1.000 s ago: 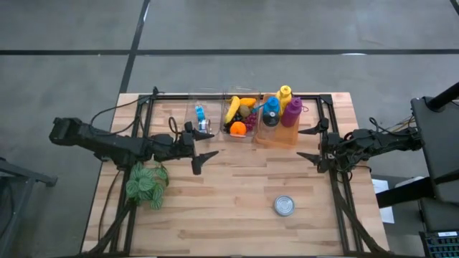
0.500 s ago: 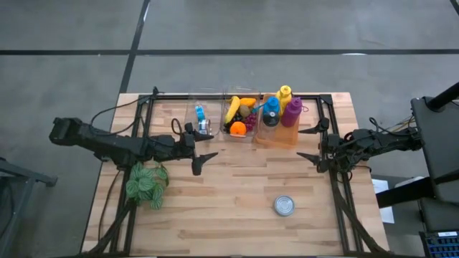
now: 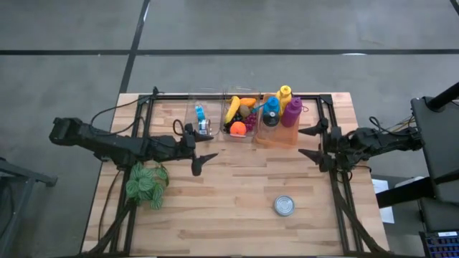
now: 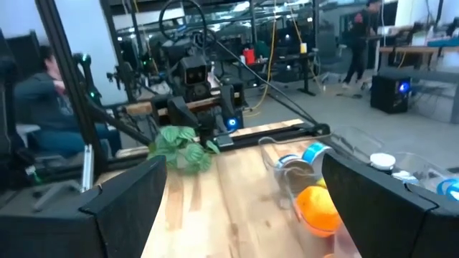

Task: Pick & Place Food Item
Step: Put the blue tuna can into the left transparent bin

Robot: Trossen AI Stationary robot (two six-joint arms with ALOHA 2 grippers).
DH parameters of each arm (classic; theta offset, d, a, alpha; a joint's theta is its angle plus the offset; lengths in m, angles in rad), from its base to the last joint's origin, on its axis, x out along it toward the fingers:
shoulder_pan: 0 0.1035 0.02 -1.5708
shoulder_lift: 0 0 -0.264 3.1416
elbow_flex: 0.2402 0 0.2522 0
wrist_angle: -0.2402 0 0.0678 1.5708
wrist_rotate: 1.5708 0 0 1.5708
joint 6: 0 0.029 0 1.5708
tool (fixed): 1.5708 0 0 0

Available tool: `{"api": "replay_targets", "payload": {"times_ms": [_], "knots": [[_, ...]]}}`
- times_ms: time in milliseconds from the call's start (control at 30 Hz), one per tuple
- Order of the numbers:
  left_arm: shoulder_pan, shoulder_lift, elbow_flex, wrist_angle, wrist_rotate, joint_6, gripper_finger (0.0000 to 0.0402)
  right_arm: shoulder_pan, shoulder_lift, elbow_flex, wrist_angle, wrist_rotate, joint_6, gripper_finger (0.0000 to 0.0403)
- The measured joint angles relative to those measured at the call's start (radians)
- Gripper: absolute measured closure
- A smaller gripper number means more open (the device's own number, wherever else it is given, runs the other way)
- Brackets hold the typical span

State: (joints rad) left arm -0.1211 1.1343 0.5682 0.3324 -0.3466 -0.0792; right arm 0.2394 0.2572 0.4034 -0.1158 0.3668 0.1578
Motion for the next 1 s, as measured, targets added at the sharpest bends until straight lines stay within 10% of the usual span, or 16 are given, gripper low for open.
{"api": "replay_targets", "payload": {"times_ms": [700, 1000], "knots": [[-0.001, 0.000, 0.000, -0.014, 0.000, -0.112, 0.0080, 0.000, 0.041, 0.000, 0.087, -0.001, 0.052, 0.0040], [-0.002, 0.000, 0.000, -0.014, 0.000, -0.111, 0.0080, 0.000, 0.151, 0.000, 0.134, 0.000, 0.123, 0.0227]]}}
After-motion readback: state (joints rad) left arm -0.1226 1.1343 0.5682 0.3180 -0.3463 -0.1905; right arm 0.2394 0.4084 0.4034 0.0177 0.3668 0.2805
